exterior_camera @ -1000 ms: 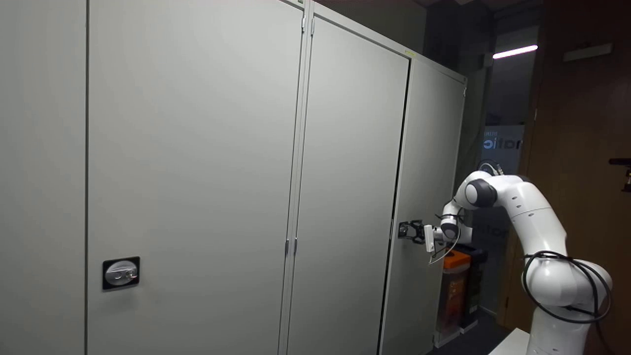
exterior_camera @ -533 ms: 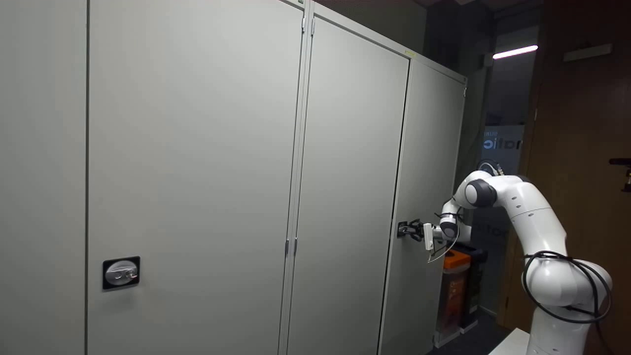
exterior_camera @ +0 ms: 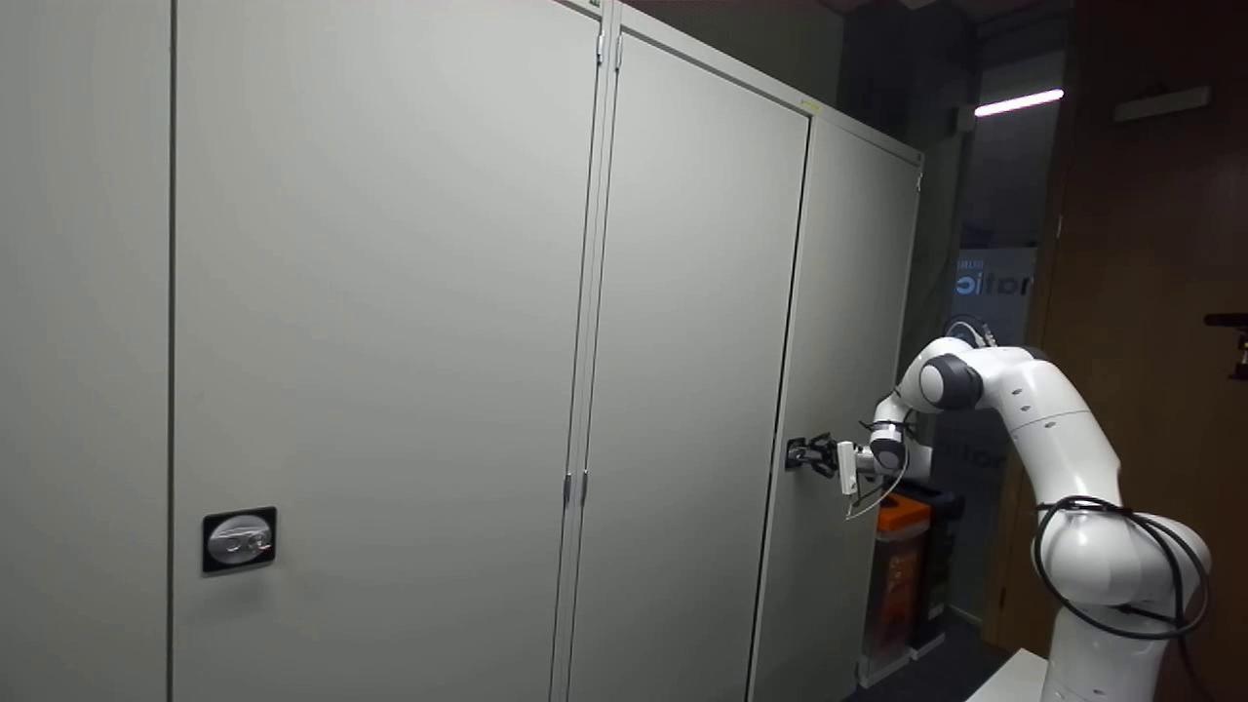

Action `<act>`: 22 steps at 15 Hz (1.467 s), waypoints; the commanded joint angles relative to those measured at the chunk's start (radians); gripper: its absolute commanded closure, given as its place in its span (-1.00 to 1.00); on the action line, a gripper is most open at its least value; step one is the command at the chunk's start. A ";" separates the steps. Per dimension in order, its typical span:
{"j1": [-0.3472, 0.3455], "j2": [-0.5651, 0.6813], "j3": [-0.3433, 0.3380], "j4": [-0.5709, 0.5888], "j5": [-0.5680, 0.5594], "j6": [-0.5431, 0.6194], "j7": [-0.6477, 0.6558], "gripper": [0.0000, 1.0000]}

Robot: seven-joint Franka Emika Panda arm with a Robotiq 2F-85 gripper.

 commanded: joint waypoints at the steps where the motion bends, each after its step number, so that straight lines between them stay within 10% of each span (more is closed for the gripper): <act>1: -0.010 -0.019 0.005 -0.013 -0.020 0.002 0.019 0.84; 22: -0.094 -0.130 -0.032 -0.155 -0.132 -0.191 0.032 0.84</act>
